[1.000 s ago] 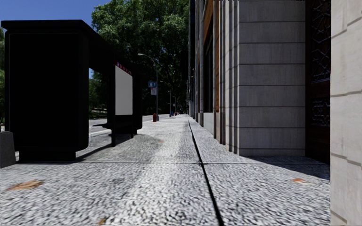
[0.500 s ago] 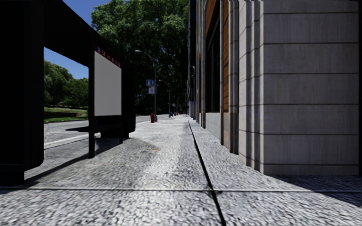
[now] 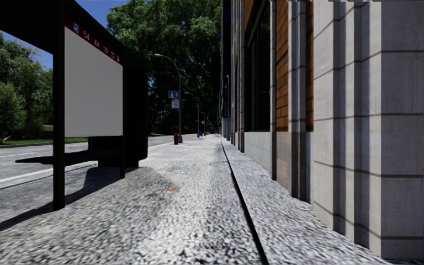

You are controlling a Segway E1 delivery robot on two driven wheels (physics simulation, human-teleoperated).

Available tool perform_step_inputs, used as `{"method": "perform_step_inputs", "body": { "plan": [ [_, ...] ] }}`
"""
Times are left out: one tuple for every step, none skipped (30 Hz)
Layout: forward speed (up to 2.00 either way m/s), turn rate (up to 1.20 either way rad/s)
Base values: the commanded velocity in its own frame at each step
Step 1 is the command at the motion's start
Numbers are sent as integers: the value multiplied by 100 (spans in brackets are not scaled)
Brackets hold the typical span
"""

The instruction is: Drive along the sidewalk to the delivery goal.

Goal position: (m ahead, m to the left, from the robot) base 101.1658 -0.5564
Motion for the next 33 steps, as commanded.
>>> {"method": "perform_step_inputs", "body": {
  "plan": [
    [200,0],
    [200,0],
    [200,0],
    [200,0],
    [200,0],
    [200,0],
    [200,0],
    [200,0],
    [200,0],
    [200,0],
    [200,0],
    [200,0],
    [200,0],
    [200,0],
    [200,0],
    [200,0],
    [200,0],
    [200,0],
    [200,0],
    [200,0],
    [200,0],
    [200,0],
    [200,0],
    [200,0],
    [200,-2],
    [200,-2],
    [200,-8],
    [200,-9],
    [200,-9],
    [200,-9],
    [200,-12],
    [200,-15],
    [200,-16]
  ]
}}
